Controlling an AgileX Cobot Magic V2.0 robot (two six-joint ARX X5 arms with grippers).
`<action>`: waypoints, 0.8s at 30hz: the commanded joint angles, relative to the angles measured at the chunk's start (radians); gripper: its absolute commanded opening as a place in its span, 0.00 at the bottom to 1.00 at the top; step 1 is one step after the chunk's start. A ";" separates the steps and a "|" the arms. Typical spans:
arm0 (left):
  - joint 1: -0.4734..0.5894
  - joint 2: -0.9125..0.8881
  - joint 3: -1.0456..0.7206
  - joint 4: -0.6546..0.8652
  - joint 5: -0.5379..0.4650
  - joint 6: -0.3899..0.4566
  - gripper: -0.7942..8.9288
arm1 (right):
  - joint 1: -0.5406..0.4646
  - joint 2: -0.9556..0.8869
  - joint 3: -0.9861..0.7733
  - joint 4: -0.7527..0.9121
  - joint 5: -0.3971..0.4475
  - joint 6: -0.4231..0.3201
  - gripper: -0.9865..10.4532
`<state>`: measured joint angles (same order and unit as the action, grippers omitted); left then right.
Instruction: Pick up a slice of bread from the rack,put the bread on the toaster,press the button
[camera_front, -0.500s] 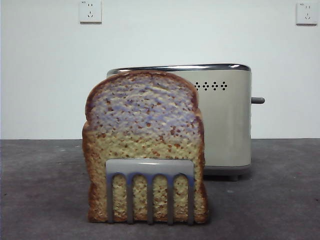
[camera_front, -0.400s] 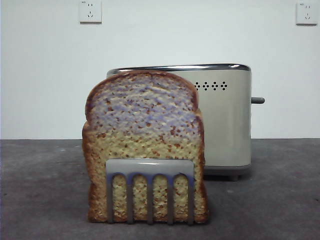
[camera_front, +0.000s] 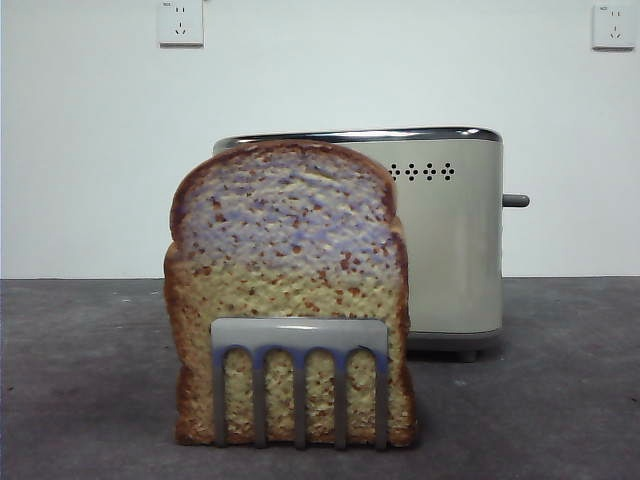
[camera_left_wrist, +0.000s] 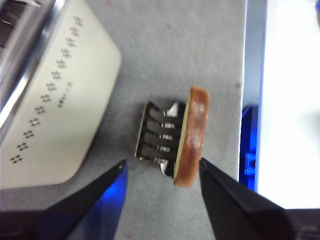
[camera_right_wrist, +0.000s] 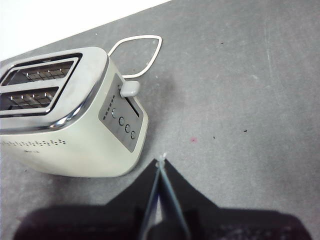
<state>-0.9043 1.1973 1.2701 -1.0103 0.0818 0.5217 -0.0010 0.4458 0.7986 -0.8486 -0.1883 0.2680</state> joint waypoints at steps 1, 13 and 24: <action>-0.029 0.031 0.000 0.001 -0.013 0.021 0.35 | 0.000 0.003 0.006 0.002 -0.003 -0.012 0.09; -0.099 0.164 0.000 0.002 -0.056 0.025 0.35 | 0.000 0.003 0.006 -0.021 -0.003 -0.038 0.09; -0.101 0.250 0.000 0.005 -0.056 0.024 0.51 | 0.000 0.003 0.006 -0.066 -0.003 -0.064 0.09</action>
<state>-1.0019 1.4368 1.2701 -1.0088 0.0246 0.5350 -0.0010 0.4488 0.7990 -0.9169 -0.1879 0.2165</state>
